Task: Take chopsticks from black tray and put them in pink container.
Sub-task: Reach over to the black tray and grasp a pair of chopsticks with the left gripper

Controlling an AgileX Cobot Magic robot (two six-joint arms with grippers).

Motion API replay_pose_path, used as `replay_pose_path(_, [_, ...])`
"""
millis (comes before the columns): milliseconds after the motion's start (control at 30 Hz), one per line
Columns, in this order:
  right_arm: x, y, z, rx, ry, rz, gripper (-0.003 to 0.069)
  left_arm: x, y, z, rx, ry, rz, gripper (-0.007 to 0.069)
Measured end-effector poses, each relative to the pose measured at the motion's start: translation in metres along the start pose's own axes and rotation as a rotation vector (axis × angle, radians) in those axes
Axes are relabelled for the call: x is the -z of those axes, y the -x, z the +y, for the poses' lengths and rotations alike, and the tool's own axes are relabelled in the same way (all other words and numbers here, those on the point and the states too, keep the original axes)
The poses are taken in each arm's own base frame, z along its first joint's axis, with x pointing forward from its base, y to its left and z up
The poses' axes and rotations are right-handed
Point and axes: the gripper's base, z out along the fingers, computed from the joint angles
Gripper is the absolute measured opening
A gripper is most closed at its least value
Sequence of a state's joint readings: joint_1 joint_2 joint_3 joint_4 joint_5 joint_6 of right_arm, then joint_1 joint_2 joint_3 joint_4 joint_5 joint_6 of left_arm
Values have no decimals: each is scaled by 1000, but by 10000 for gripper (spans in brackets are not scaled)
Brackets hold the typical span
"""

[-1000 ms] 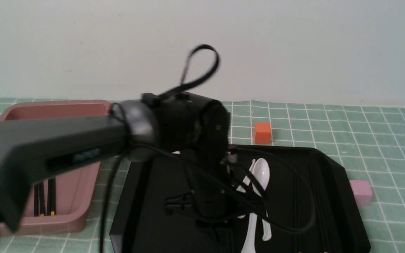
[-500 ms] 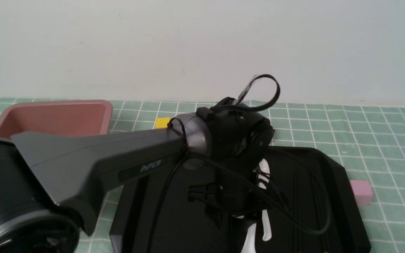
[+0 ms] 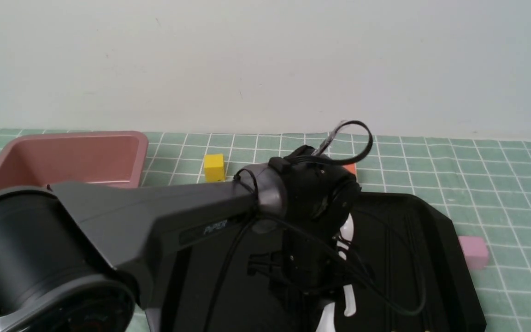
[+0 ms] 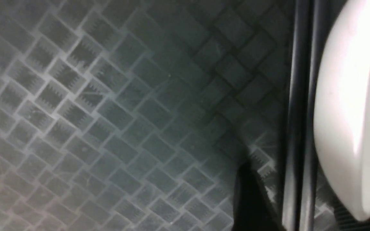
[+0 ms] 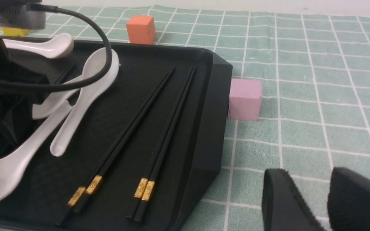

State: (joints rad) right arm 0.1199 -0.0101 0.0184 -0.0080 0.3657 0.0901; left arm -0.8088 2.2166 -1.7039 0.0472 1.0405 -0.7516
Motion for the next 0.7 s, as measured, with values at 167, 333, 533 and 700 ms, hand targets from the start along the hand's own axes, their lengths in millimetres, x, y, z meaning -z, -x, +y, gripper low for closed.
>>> replay_pose_path(167, [0,0,0,0,0,0,240,-1,0,-2,5,-12,2,213])
replay_pose_path(333, [0,0,0,0,0,0,240,-1,0,-4,23,-6,-7,107])
replay_pose_path(533, [0,0,0,0,0,0,240,12,-2,12,-8,131,-11,109])
replay_pose_path(700, [0,0,0,0,0,0,240,54,9,37,18,136,-68,109])
